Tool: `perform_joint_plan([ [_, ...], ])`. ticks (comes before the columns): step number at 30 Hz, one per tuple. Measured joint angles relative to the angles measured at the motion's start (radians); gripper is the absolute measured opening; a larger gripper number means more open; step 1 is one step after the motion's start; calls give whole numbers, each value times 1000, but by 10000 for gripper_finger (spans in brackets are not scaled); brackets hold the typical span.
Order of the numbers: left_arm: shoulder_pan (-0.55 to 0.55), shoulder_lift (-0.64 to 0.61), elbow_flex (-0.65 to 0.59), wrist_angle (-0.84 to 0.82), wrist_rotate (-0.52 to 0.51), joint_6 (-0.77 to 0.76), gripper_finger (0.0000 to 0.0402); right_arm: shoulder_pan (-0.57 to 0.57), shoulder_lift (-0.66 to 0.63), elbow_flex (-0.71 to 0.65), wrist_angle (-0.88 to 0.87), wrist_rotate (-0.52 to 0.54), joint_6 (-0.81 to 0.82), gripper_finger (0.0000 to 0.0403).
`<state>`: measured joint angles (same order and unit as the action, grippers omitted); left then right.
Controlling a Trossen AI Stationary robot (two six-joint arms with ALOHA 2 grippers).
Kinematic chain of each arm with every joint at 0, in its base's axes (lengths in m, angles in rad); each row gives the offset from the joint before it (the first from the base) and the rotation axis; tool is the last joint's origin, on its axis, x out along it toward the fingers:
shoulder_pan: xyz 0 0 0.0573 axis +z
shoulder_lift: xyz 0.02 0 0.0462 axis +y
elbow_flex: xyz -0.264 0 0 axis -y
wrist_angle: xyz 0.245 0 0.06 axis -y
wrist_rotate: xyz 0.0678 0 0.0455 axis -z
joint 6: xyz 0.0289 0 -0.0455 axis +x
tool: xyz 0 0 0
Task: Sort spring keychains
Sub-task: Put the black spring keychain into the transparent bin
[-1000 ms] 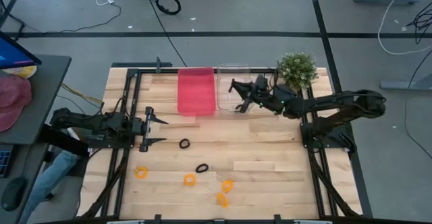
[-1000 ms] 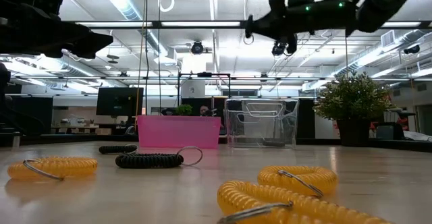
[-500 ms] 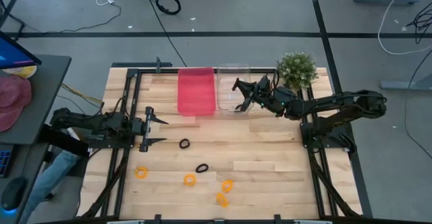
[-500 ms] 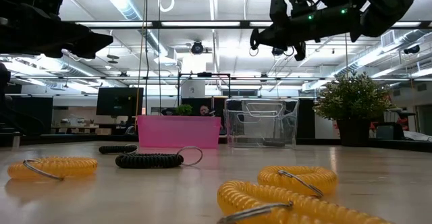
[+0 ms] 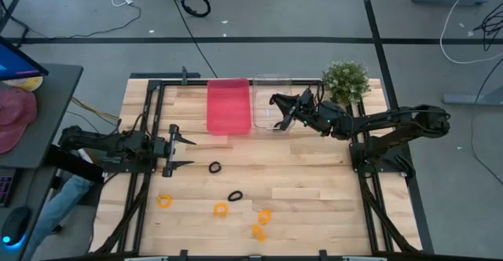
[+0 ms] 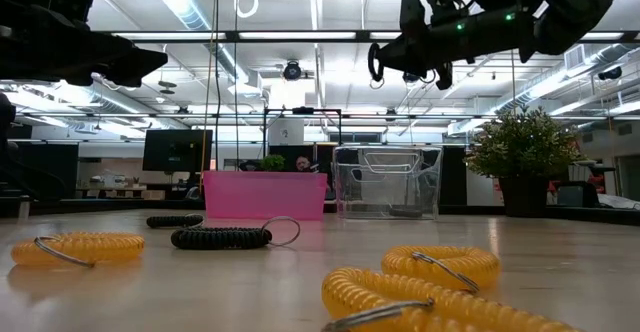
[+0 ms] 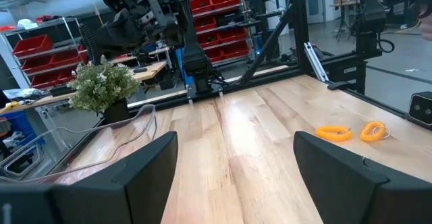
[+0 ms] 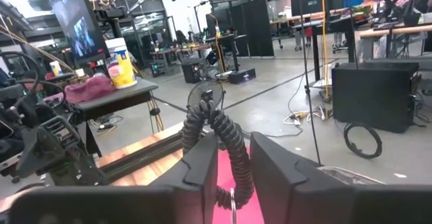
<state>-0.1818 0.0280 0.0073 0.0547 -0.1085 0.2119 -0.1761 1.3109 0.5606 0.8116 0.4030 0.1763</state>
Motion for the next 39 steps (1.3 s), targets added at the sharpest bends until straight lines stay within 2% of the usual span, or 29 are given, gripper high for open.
perform_joint_plan([
  [5,0,0,0,0,0,0,298,0,0,0,-17,0,41,103],
  [9,0,0,0,0,0,0,298,0,0,0,-20,0,50,127],
  [25,0,0,0,0,0,0,298,0,0,0,-30,1,51,279],
  [32,0,0,0,0,0,0,298,0,0,0,-117,69,52,330],
  [35,0,0,0,0,0,0,298,-1,1,0,-235,146,111,336],
  [39,0,0,0,0,0,0,298,-7,1,-1,-207,192,94,334],
])
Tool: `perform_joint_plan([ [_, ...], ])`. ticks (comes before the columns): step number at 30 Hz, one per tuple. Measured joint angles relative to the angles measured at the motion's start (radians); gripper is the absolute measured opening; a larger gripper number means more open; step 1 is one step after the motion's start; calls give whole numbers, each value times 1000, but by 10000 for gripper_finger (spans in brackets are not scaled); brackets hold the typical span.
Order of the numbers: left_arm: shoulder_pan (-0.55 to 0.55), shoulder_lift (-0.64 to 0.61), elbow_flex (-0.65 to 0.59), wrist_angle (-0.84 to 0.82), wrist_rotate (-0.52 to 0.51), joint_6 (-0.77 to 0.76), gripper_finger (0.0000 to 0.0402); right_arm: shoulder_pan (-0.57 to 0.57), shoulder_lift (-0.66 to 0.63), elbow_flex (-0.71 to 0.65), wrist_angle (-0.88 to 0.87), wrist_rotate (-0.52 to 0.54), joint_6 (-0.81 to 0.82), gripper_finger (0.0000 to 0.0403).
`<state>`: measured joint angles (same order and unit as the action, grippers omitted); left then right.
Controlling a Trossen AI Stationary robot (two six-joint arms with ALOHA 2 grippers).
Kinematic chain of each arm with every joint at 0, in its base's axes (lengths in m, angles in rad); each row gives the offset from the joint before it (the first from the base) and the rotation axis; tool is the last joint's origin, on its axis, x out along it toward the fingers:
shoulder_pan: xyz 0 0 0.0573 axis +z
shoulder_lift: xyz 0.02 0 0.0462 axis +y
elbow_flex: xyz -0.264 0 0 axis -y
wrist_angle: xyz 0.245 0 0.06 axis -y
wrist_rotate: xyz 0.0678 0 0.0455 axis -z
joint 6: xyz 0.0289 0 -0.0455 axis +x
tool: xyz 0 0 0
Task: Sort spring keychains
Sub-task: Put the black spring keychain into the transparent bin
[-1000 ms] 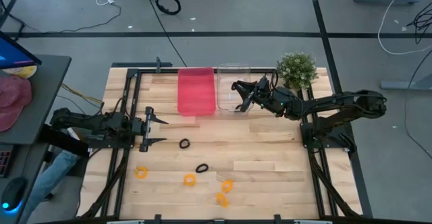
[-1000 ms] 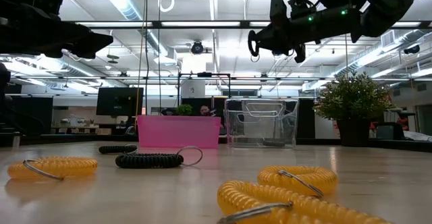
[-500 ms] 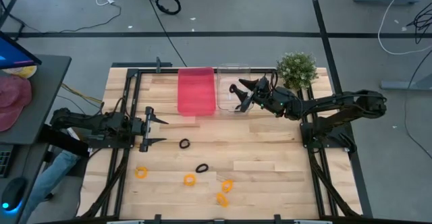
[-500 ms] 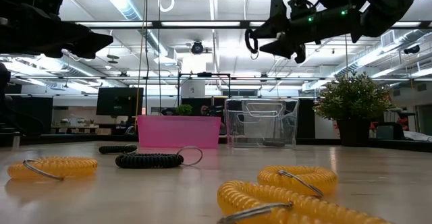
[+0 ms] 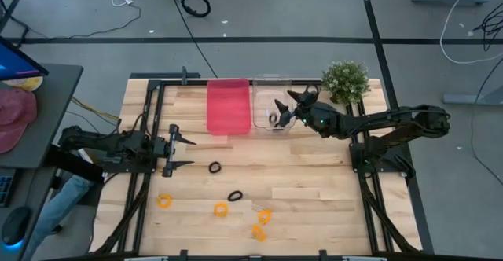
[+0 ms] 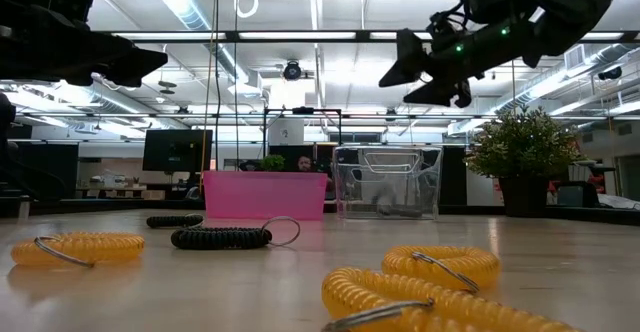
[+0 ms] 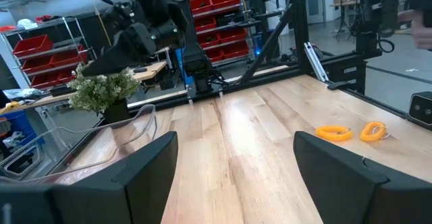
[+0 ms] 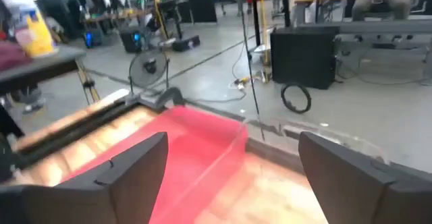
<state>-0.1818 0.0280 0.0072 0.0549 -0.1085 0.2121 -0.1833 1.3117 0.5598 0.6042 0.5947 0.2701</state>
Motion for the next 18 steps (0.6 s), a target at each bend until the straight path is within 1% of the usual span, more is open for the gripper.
perform_joint_plan([
  [9,0,0,0,0,0,0,298,1,0,0,8,-8,-1,328],
  [18,0,0,0,0,0,0,298,2,0,0,77,-22,-1,329],
])
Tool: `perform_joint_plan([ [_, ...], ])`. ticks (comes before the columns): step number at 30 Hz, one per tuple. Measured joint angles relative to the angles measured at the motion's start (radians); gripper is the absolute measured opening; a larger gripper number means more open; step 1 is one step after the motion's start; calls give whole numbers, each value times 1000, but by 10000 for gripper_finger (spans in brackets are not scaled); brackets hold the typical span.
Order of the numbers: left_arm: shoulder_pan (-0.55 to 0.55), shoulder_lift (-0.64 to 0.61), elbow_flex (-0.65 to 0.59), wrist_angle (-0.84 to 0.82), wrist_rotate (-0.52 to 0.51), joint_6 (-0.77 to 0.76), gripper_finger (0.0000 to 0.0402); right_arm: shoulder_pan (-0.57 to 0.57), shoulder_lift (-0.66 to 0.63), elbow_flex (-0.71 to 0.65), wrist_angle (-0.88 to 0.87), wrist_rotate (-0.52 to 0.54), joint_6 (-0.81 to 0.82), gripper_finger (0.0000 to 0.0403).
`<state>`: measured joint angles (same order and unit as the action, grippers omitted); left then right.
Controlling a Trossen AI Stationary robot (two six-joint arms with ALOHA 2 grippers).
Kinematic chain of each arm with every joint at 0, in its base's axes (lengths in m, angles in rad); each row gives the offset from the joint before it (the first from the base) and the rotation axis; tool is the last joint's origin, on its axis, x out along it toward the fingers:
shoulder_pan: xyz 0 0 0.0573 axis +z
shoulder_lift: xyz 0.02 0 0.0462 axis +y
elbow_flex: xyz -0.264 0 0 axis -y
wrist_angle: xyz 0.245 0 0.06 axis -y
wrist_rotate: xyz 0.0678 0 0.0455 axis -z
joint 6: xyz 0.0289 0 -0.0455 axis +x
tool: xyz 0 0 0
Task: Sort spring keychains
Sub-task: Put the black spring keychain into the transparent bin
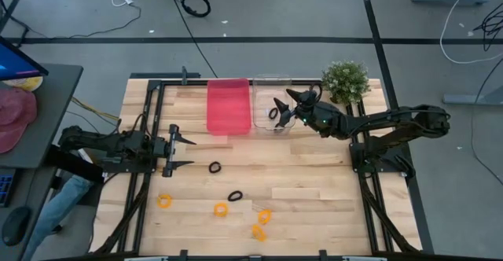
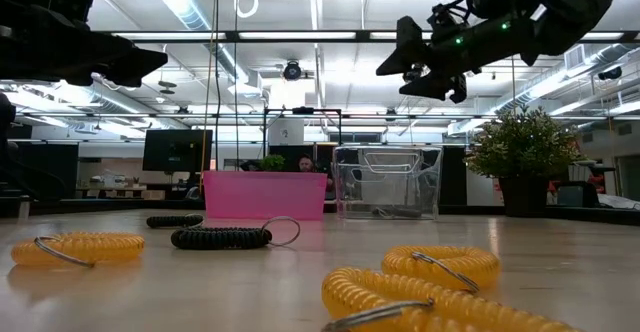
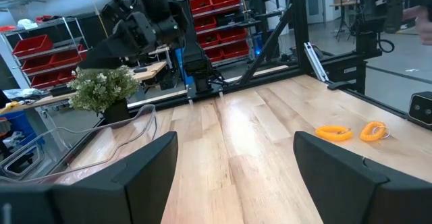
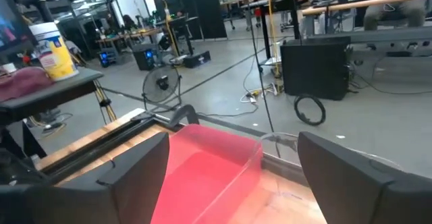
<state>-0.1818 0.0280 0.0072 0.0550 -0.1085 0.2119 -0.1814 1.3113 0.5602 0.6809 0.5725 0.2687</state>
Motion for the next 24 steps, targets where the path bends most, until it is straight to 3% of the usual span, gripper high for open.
perform_joint_plan([
  [7,0,0,0,0,0,0,298,0,0,0,12,-114,8,329],
  [14,0,0,0,0,0,0,298,4,0,0,170,-227,11,330],
  [18,0,0,0,0,0,0,298,10,0,1,265,-235,0,330],
  [24,0,0,0,0,0,0,298,9,-1,1,244,-273,111,330],
])
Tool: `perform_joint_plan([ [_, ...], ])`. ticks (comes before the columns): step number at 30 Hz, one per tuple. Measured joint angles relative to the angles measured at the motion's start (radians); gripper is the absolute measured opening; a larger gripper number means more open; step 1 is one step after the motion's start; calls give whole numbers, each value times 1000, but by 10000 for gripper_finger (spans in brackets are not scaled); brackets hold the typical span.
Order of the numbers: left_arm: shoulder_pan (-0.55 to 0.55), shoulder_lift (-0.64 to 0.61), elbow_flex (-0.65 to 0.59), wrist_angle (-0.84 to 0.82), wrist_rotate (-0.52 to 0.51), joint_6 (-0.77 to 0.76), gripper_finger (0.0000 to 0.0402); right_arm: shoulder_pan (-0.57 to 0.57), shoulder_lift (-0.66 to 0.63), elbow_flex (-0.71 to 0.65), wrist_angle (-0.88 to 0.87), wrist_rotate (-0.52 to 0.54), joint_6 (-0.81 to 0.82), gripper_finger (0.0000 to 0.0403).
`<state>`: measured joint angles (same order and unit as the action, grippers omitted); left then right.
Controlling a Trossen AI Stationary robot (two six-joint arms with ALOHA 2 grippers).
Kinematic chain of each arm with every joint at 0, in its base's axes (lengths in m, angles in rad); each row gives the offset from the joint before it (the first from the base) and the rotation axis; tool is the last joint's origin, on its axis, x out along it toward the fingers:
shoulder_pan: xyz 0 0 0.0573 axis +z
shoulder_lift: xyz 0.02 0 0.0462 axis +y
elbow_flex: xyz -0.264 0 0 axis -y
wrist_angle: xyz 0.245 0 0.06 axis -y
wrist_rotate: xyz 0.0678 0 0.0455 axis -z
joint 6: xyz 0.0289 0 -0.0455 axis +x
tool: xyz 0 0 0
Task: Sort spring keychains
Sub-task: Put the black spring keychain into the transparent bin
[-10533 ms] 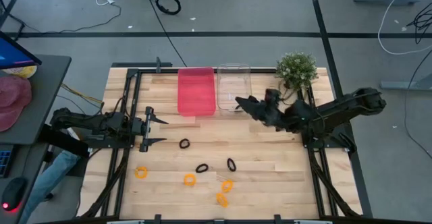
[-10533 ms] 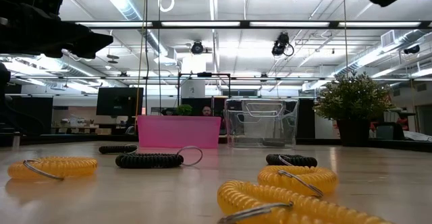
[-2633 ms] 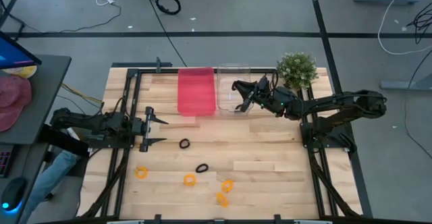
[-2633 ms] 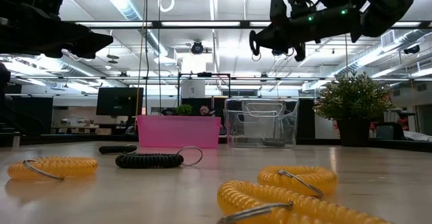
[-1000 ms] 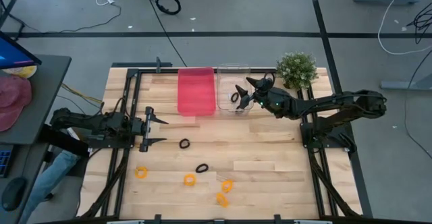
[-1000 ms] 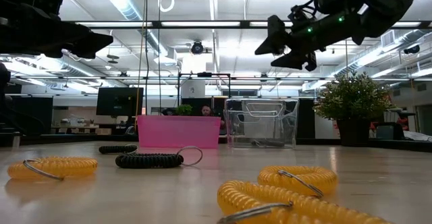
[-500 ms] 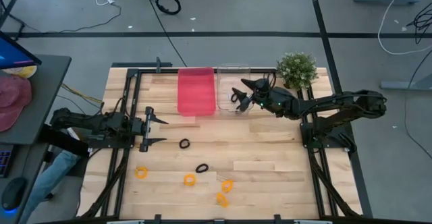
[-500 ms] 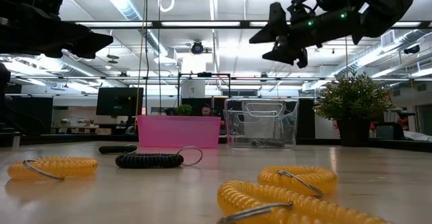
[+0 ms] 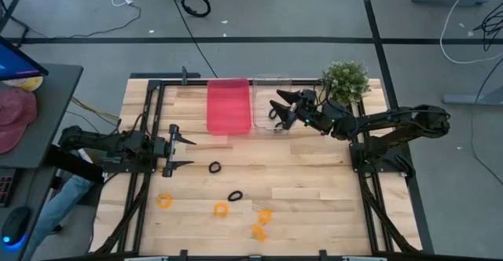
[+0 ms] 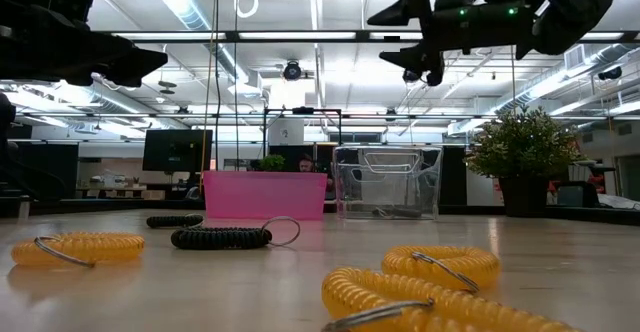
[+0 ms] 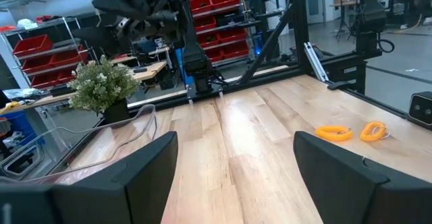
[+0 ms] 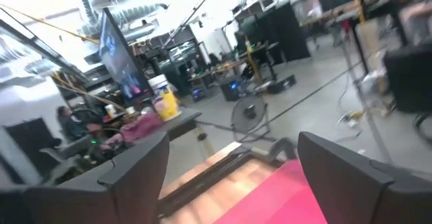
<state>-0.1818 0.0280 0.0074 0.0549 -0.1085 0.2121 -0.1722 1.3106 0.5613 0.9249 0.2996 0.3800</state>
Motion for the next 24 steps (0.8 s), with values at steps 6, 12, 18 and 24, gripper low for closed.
perform_joint_plan([
  [6,0,0,0,0,0,0,298,0,0,0,55,-103,57,330],
  [12,0,0,0,0,0,0,298,20,0,0,188,-252,57,330],
  [18,0,0,0,0,0,0,298,83,0,2,317,-293,0,330],
  [24,0,0,0,0,0,0,298,167,0,93,274,-291,-118,330],
])
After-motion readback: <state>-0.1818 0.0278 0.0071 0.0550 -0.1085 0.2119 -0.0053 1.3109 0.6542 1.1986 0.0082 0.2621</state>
